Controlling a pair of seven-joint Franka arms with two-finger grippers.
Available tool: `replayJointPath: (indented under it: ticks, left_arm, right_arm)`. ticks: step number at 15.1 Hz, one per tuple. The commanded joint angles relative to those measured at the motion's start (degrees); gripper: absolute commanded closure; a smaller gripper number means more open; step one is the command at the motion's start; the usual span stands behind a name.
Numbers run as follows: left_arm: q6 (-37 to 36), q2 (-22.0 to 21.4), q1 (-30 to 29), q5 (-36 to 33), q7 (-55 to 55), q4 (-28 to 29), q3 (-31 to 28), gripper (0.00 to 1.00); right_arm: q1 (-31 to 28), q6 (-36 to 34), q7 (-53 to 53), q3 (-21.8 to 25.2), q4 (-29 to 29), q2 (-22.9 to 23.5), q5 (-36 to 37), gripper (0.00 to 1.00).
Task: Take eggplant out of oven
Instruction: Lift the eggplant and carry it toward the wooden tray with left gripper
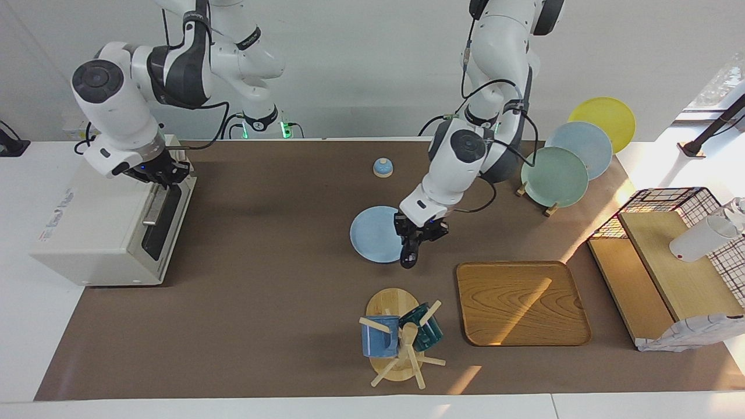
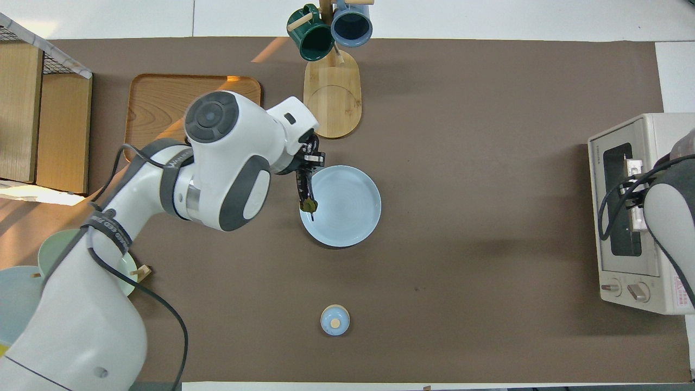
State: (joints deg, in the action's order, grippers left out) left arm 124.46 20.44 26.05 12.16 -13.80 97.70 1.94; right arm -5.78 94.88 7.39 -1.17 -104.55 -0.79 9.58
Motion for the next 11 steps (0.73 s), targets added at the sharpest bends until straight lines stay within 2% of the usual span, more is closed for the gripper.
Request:
replayJointPath:
  ticks: [1,2,3,4,5,8,11]
  left_arm:
    - [-2.83,1.00,-5.73,-1.08,0.62,-3.39,0.26,1.00]
    - [-2.21,1.27,-7.48,-2.57,1.14,-3.39,0.34,1.00]
    - [-1.68,1.88,-9.42,-3.62,2.19,-3.48,0.34,1.00]
    - [-1.24,2.14,-11.52,-4.24,3.16,-3.57,0.34,1.00]
    - [-0.89,2.84,-13.55,-4.42,4.39,-3.83,0.34,1.00]
    - [-0.63,8.37,-16.46,-5.21,7.30,-9.26,0.26,1.00]
    - [1.56,13.03,-20.32,-8.99,9.22,-12.79,0.34,1.00]
  right_arm:
    - [0.86,-2.24,1.05,-0.41,4.09,0.00,-3.94,0.72]
    - [0.77,-2.50,0.97,-0.41,4.01,0.00,-5.09,0.67]
    - [0.86,-2.59,0.88,-0.41,3.40,-0.26,-5.54,0.57]
    - [0.77,-2.59,0.96,-0.41,2.78,-0.70,-5.54,0.33]
    - [0.68,-2.50,0.96,-0.41,2.51,-0.79,-5.63,0.02]
    - [0.86,-2.33,0.53,-0.41,3.04,-0.61,-7.46,0.00]
    - [2.34,-2.15,0.53,-0.24,3.65,-0.44,-7.91,0.00]
